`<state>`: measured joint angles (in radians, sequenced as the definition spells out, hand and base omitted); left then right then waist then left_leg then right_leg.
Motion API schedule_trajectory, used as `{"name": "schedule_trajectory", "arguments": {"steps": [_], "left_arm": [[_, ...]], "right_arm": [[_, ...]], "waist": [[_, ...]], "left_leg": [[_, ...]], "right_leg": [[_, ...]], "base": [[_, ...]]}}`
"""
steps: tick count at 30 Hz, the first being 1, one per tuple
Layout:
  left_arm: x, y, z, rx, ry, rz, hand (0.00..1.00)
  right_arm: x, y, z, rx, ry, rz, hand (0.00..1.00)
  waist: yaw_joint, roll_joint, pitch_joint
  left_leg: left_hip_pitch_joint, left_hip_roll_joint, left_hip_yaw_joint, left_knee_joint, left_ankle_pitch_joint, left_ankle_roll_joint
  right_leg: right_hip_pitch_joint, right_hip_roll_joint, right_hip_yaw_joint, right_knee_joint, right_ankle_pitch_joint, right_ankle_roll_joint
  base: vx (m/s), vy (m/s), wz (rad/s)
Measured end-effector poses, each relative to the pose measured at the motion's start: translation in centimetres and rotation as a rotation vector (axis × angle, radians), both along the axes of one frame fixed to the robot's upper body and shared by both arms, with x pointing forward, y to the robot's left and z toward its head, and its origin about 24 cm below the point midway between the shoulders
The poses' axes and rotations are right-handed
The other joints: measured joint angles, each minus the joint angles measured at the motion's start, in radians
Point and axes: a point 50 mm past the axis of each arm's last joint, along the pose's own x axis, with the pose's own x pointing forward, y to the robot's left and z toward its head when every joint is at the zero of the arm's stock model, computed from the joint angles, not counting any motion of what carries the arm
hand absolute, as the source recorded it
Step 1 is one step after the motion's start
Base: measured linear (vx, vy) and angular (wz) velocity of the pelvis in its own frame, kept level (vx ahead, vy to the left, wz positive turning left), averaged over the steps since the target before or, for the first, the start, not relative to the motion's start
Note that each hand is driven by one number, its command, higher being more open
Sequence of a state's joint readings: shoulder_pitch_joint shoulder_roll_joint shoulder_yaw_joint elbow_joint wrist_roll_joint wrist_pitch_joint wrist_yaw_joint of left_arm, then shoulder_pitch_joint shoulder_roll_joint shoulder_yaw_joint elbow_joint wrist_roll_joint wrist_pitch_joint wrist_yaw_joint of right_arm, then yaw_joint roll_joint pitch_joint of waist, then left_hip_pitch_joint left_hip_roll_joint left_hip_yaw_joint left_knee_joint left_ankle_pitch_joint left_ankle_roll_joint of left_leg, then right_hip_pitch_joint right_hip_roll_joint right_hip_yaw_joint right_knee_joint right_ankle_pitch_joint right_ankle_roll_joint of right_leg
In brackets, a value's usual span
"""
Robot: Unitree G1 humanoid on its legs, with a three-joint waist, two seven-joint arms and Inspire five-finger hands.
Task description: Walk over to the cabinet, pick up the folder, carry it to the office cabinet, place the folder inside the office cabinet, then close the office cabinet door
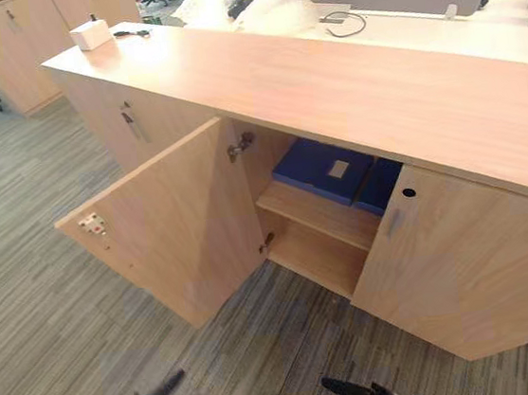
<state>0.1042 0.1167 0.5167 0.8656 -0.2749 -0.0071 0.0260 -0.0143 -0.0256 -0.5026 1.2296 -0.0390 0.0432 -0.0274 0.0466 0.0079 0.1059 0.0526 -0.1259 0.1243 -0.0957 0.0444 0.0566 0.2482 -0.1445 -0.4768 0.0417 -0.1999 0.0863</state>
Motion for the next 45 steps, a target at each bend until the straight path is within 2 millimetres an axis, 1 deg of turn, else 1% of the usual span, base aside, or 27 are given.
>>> {"name": "schedule_trajectory", "arguments": {"steps": [1, 3, 4, 6, 7, 9, 10, 11, 13, 14, 16, 18, 19, 20, 21, 22, 23, 24, 25, 26, 27, 29, 32, 35, 38, 42, 45], "left_arm": [[0.6, 1.2, 0.6, 0.038, -0.013, -0.001, 1.0], [2.9, 6.1, 3.7, 0.21, -0.038, -0.019, 1.0], [3.5, 7.2, 4.6, 0.255, -0.04, -0.031, 1.0], [6.0, 11.0, 8.4, 0.414, -0.063, -0.068, 1.0], [6.5, 11.7, 9.2, 0.439, -0.069, -0.068, 1.0], [8.2, 14.1, 12.1, 0.495, -0.101, -0.041, 1.0], [8.5, 14.5, 12.6, 0.5, -0.11, -0.035, 1.0], [9.1, 14.9, 13.3, 0.502, -0.128, -0.029, 1.0], [10.1, 15.1, 14.2, 0.52, -0.132, -0.064, 1.0], [10.4, 15.2, 14.4, 0.53, -0.105, -0.097, 1.0], [11.3, 14.8, 14.6, 0.538, -0.103, -0.144, 1.0], [11.8, 14.4, 14.7, 0.546, -0.098, -0.178, 1.0], [12.1, 14.2, 14.7, 0.546, -0.091, -0.2, 1.0], [12.3, 14.1, 14.7, 0.543, -0.092, -0.208, 1.0], [12.3, 14.1, 14.7, 0.543, -0.088, -0.214, 1.0], [12.5, 13.8, 14.6, 0.545, -0.084, -0.236, 1.0], [13.0, 13.4, 14.5, 0.541, -0.083, -0.269, 1.0], [13.3, 12.6, 13.9, 0.528, -0.074, -0.319, 1.0], [13.4, 12.3, 13.7, 0.526, -0.064, -0.347, 1.0], [13.8, 11.6, 13.4, 0.515, -0.063, -0.396, 1.0], [13.7, 11.4, 13.1, 0.509, -0.057, -0.387, 1.0], [13.7, 11.3, 12.9, 0.503, -0.05, -0.403, 1.0], [13.6, 10.7, 12.9, 0.538, -0.042, -0.467, 1.0], [13.5, 9.8, 12.9, 0.568, -0.064, -0.542, 1.0], [13.1, 9.4, 13.0, 0.581, -0.081, -0.567, 1.0], [12.7, 9.0, 13.2, 0.593, -0.093, -0.595, 1.0], [11.8, 7.5, 13.1, 0.603, -0.128, -0.637, 1.0]], "right_arm": [[0.0, -0.1, 0.0, -0.001, 0.0, -0.005, 1.0], [-0.2, -0.3, 0.0, -0.003, 0.0, -0.022, 1.0], [-0.3, -0.4, 0.0, -0.004, 0.002, -0.029, 1.0], [-0.5, -0.8, 0.0, -0.008, 0.007, -0.051, 1.0], [-0.6, -1.0, 0.1, -0.009, 0.009, -0.058, 1.0], [-0.7, -1.0, 0.0, -0.003, 0.011, -0.078, 1.0], [-0.7, -1.0, 0.0, 0.001, 0.011, -0.083, 1.0], [-0.8, -0.9, 0.0, 0.011, 0.008, -0.099, 1.0], [-0.7, -0.8, 0.0, 0.022, 0.001, -0.107, 1.0], [-0.8, -0.8, 0.0, 0.023, 0.002, -0.109, 1.0], [-1.0, -0.9, 0.0, 0.024, 0.003, -0.114, 1.0], [-1.0, -0.9, 0.0, 0.024, -0.002, -0.114, 1.0], [-1.0, -1.2, 0.0, 0.023, -0.008, -0.119, 1.0], [-0.8, -1.4, 0.1, 0.018, -0.02, -0.119, 1.0], [-0.8, -1.4, 0.1, 0.017, -0.024, -0.12, 1.0], [-1.1, -1.3, 0.1, 0.02, -0.019, -0.128, 1.0], [-1.8, -1.4, 0.0, 0.027, -0.007, -0.154, 1.0], [-2.3, -1.5, -0.1, 0.024, 0.001, -0.164, 1.0], [-2.5, -1.8, 0.0, 0.016, 0.004, -0.163, 1.0], [-2.6, -2.0, 0.0, 0.011, 0.006, -0.163, 1.0], [-2.8, -2.1, 0.0, 0.008, 0.009, -0.164, 1.0], [-3.2, -2.4, 0.0, 0.0, 0.02, -0.158, 1.0], [-4.0, -2.6, 0.0, -0.008, 0.041, -0.144, 1.0], [-4.5, -2.6, 0.0, -0.013, 0.057, -0.109, 1.0], [-4.2, -2.5, 0.0, -0.015, 0.054, -0.068, 1.0], [-3.7, -2.3, 0.0, -0.016, 0.033, -0.029, 1.0], [-3.7, -2.2, 0.0, -0.01, 0.026, -0.02, 1.0]], "waist": [[0.0, 0.0, 0.0], [-0.002, 0.002, 0.001], [-0.002, 0.002, 0.001], [-0.002, 0.006, 0.005], [-0.002, 0.007, 0.005], [-0.001, 0.009, 0.006], [-0.001, 0.009, 0.007], [0.0, 0.013, 0.008], [0.001, 0.013, 0.008], [0.001, 0.013, 0.008], [0.006, 0.015, 0.006], [0.007, 0.021, 0.003], [0.006, 0.045, 0.004], [-0.001, 0.051, 0.003], [0.001, 0.049, 0.002], [0.004, 0.034, -0.007], [-0.002, 0.017, -0.017], [0.002, 0.013, -0.028], [0.007, 0.016, -0.029], [0.008, 0.024, -0.033], [0.008, 0.032, -0.032], [0.011, 0.037, -0.033], [0.022, 0.036, -0.034], [0.039, 0.028, -0.038], [0.04, 0.015, -0.045], [0.047, 0.004, -0.052], [0.061, 0.002, -0.053]], "left_leg": [[0.003, 0.003, 0.007, 0.0, -0.002, 0.0], [0.007, 0.015, 0.032, 0.0, -0.008, -0.002], [0.008, 0.017, 0.034, 0.0, -0.01, -0.004], [0.017, 0.026, 0.038, 0.0, -0.015, -0.011], [0.02, 0.028, 0.038, 0.001, -0.016, -0.012], [0.028, 0.038, 0.05, 0.002, -0.018, -0.014], [0.032, 0.041, 0.054, 0.004, -0.018, -0.015], [0.038, 0.05, 0.057, 0.006, -0.018, -0.015], [0.045, 0.059, 0.057, 0.007, -0.018, -0.015], [0.05, 0.063, 0.056, 0.008, -0.018, -0.015], [0.051, 0.074, 0.053, 0.009, -0.018, -0.015], [0.052, 0.097, 0.048, 0.011, -0.017, -0.015], [0.051, 0.129, 0.035, 0.012, -0.017, -0.015], [0.054, 0.153, 0.024, 0.012, -0.015, -0.018], [0.055, 0.156, 0.023, 0.012, -0.014, -0.021], [0.054, 0.152, 0.022, 0.013, -0.015, -0.037], [0.055, 0.144, 0.007, 0.015, -0.037, -0.068], [0.054, 0.152, -0.001, 0.022, -0.034, -0.074], [0.053, 0.157, 0.001, 0.028, -0.035, -0.077], [0.051, 0.164, 0.0, 0.03, -0.035, -0.084], [0.049, 0.171, 0.001, 0.03, -0.035, -0.089], [0.047, 0.174, 0.001, 0.03, -0.033, -0.095], [0.046, 0.177, 0.001, 0.031, -0.034, -0.1], [0.045, 0.168, 0.004, 0.03, -0.034, -0.099], [0.042, 0.159, 0.008, 0.03, -0.034, -0.099], [0.042, 0.152, 0.019, 0.03, -0.034, -0.097], [0.041, 0.145, 0.02, 0.03, -0.032, -0.091]], "right_leg": [[0.0, 0.002, 0.011, -0.001, 0.0, -0.002], [-0.002, 0.01, 0.034, -0.005, 0.002, -0.009], [-0.002, 0.011, 0.038, -0.005, 0.003, -0.01], [0.001, 0.02, 0.045, -0.003, 0.008, -0.019], [0.002, 0.022, 0.046, -0.002, 0.009, -0.021], [0.002, 0.029, 0.057, 0.003, 0.015, -0.03], [0.003, 0.031, 0.062, 0.005, 0.017, -0.034], [0.004, 0.038, 0.07, 0.01, 0.025, -0.046], [0.007, 0.045, 0.075, 0.018, 0.032, -0.055], [0.008, 0.048, 0.076, 0.028, 0.033, -0.055], [0.002, 0.055, 0.077, 0.048, 0.038, -0.059], [-0.017, 0.069, 0.081, 0.093, 0.048, -0.06], [-0.064, 0.078, 0.091, 0.171, 0.032, -0.066], [-0.072, 0.089, 0.087, 0.116, -0.015, -0.062], [-0.071, 0.087, 0.081, 0.05, -0.012, -0.065], [-0.074, 0.071, 0.076, -0.033, 0.048, -0.063], [-0.088, 0.044, 0.085, -0.041, 0.107, -0.021], [-0.087, 0.052, 0.08, -0.042, 0.107, -0.024], [-0.086, 0.057, 0.084, -0.041, 0.105, -0.027], [-0.087, 0.065, 0.084, -0.043, 0.104, -0.034], [-0.088, 0.073, 0.087, -0.047, 0.106, -0.04], [-0.089, 0.08, 0.087, -0.049, 0.109, -0.046], [-0.09, 0.079, 0.087, -0.049, 0.111, -0.05], [-0.09, 0.069, 0.087, -0.05, 0.116, -0.042], [-0.092, 0.06, 0.089, -0.057, 0.124, -0.032], [-0.093, 0.053, 0.097, -0.064, 0.135, -0.025], [-0.094, 0.045, 0.098, -0.064, 0.139, -0.02]], "base": [[0.03, -0.041, -0.4], [0.04, -0.037, -0.36], [0.06, -0.043, -0.21], [0.06, -0.046, -0.07], [0.06, -0.037, -0.05], [0.06, -0.033, -0.09], [0.06, -0.025, -0.14], [0.04, -0.019, -0.1], [0.05, -0.034, -0.02], [0.05, -0.05, 0.05], [0.04, -0.051, 0.11], [0.04, -0.055, 0.06], [0.02, -0.059, 0.01], [0.0, -0.061, 0.02], [-0.07, -0.065, 0.08], [-0.09, -0.059, 0.25], [-0.07, -0.11, 0.3], [-0.03, -0.112, 0.22], [-0.02, -0.14, 0.02], [-0.05, -0.11, -0.07], [-0.05, -0.096, -0.03], [-0.05, -0.053, -0.01], [-0.04, -0.01, 0.01], [-0.03, 0.041, 0.02], [-0.04, 0.059, -0.01], [-0.04, 0.047, -0.06], [-0.04, 0.031, 0.0]]}}
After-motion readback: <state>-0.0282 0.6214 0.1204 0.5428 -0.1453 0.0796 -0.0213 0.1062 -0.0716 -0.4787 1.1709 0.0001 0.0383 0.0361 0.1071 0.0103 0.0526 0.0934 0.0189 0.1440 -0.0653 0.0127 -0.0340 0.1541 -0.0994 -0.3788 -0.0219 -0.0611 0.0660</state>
